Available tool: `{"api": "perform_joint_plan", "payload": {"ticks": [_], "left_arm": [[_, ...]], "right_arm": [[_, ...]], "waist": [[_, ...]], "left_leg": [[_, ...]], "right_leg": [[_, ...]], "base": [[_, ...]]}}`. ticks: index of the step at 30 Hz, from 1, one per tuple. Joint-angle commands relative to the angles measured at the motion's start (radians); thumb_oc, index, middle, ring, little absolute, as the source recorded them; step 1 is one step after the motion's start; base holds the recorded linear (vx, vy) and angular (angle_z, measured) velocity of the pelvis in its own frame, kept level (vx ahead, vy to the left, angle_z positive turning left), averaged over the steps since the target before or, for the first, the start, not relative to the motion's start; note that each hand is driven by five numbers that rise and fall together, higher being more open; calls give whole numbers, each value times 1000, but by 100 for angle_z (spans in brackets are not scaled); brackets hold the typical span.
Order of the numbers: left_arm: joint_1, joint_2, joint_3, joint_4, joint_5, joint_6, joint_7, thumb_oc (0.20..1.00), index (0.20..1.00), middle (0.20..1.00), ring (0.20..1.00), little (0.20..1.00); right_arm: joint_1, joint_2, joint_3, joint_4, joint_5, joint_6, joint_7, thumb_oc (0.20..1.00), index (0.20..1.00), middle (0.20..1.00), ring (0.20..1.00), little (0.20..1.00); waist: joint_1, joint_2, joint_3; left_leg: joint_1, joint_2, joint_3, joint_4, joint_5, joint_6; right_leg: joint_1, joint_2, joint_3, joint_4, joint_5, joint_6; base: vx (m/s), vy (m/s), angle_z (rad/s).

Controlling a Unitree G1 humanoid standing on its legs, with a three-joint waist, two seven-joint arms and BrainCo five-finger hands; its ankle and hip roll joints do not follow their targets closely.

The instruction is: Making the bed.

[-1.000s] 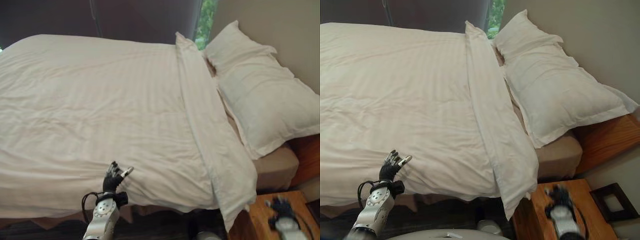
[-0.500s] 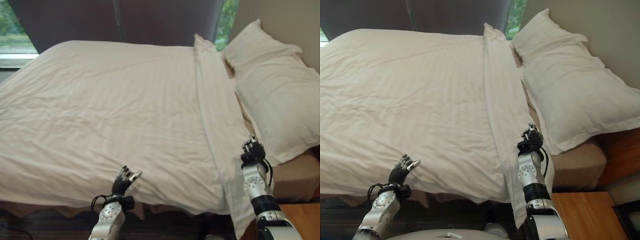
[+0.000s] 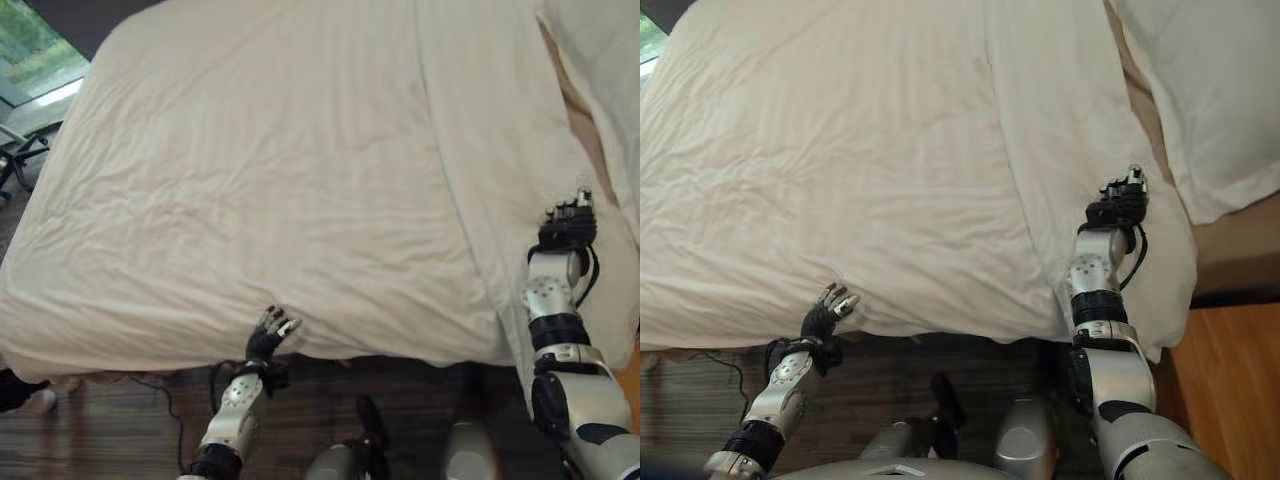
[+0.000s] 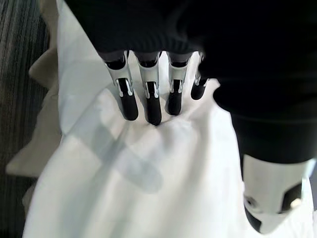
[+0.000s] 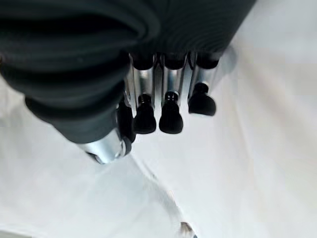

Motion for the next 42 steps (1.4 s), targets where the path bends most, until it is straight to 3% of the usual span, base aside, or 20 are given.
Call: {"api": "perform_joint_plan", "payload": {"ticks": [1, 4, 8, 9, 10, 13, 14, 19, 20, 21, 24, 28, 30, 36, 42], "left_arm": [[-48, 2, -6, 56, -53, -42, -18, 1000, 1000, 1000, 1000, 1000], [-94, -30, 1, 117, -95, -41, -13, 1000, 1000, 1000, 1000, 1000], [-139, -68, 8, 196, -116, -27, -15, 1000, 1000, 1000, 1000, 1000], [-137, -68, 6, 197, -116, -27, -16, 1000, 1000, 1000, 1000, 1000], [-131, -78, 20, 211, -124, -17, -18, 1000, 1000, 1000, 1000, 1000], [-106, -84, 34, 214, -142, -5, -22, 1000, 1000, 1000, 1000, 1000], [-86, -87, 47, 215, -147, 2, -27, 1000, 1000, 1000, 1000, 1000], [-34, -87, 63, 193, -139, 12, -29, 1000, 1000, 1000, 1000, 1000], [-15, -92, 60, 182, -132, 15, -29, 1000, 1000, 1000, 1000, 1000], [-12, -91, 61, 180, -131, 16, -28, 1000, 1000, 1000, 1000, 1000], [26, -83, 38, 107, -81, 22, -38, 1000, 1000, 1000, 1000, 1000], [37, -80, 18, 60, -58, 26, -48, 1000, 1000, 1000, 1000, 1000], [21, -60, -48, -136, -1, 19, -82, 1000, 1000, 1000, 1000, 1000], [42, -24, -59, -304, 0, 11, -121, 1000, 1000, 1000, 1000, 1000], [93, -3, -57, -364, 17, 14, -155, 1000, 1000, 1000, 1000, 1000]], "right_arm": [[-7, 45, -68, 120, 89, -19, -3, 200, 200, 200, 200, 200], [143, 126, -102, 200, 147, 9, 27, 200, 200, 200, 200, 200], [370, 162, -198, 329, 162, 69, 41, 200, 200, 200, 200, 200], [373, 159, -199, 334, 163, 72, 46, 200, 200, 200, 200, 200], [448, 143, -223, 391, 127, 110, 36, 200, 200, 200, 200, 200], [516, 121, -242, 426, 85, 145, 29, 200, 200, 200, 200, 200], [560, 117, -250, 431, 60, 158, 26, 200, 200, 200, 200, 200], [611, 115, -201, 410, -32, 188, 35, 200, 200, 200, 200, 200], [611, 117, -151, 385, -92, 198, 42, 580, 580, 580, 580, 580], [613, 119, -150, 382, -94, 198, 41, 1000, 1000, 1000, 1000, 1000], [616, 116, -8, 252, -250, 211, 65, 1000, 1000, 1000, 1000, 1000], [626, 116, 60, 183, -341, 219, 72, 1000, 1000, 1000, 1000, 1000], [635, 102, 249, -64, -617, 212, 71, 1000, 1000, 1000, 1000, 1000], [637, 82, 345, -243, -757, 212, 94, 1000, 1000, 1000, 1000, 1000], [657, 64, 363, -323, -807, 223, 121, 1000, 1000, 1000, 1000, 1000]], "waist": [[-15, -7, -12], [-56, -4, -17], [-130, -47, -44], [-130, -48, -45], [-151, -71, -54], [-160, -97, -67], [-165, -119, -78], [-148, -174, -108], [-133, -198, -120], [-134, -199, -119], [-98, -252, -151], [-90, -277, -163], [-67, -326, -195], [-42, -351, -219], [-28, -359, -227]], "left_leg": [[10, 6, -66, 17, -15, -31], [22, 2, -59, 16, -28, -30], [76, 3, -49, 17, -55, -27], [79, 3, -49, 17, -56, -27], [102, 8, -44, 18, -63, -27], [128, 16, -36, 17, -67, -29], [144, 24, -33, 17, -69, -28], [188, 44, -28, 16, -71, -32], [202, 53, -33, 15, -70, -32], [203, 53, -33, 15, -70, -33], [223, 70, -50, 13, -66, -34], [234, 76, -54, 13, -65, -36], [243, 92, -76, 13, -63, -35], [252, 101, -89, 13, -65, -35], [261, 105, -94, 13, -67, -33]], "right_leg": [[-57, -27, -4, 25, -2, 37], [-55, -28, 11, 27, 1, 36], [-12, -23, 5, 29, -7, 38], [-8, -24, 5, 28, -8, 38], [10, -17, 7, 29, -11, 39], [33, -9, 6, 28, -15, 40], [46, -2, 6, 28, -16, 40], [97, 11, -10, 29, -24, 36], [119, 16, -20, 29, -27, 35], [121, 16, -20, 29, -28, 35], [154, 33, -43, 33, -34, 32], [174, 39, -54, 35, -37, 29], [202, 54, -83, 49, -46, 28], [226, 59, -102, 56, -55, 27], [240, 62, -113, 63, -66, 25]], "base": [[20, 49, -25], [54, 42, -11], [112, 27, -3], [117, 38, 4], [82, 20, 2], [65, 24, -4], [50, 7, -6], [30, 3, -17], [24, -29, -16], [-4, -4, -9], [6, -34, 4], [-9, -16, 26], [-29, -26, 25], [-4, 0, 7], [4, 2, 1]]}}
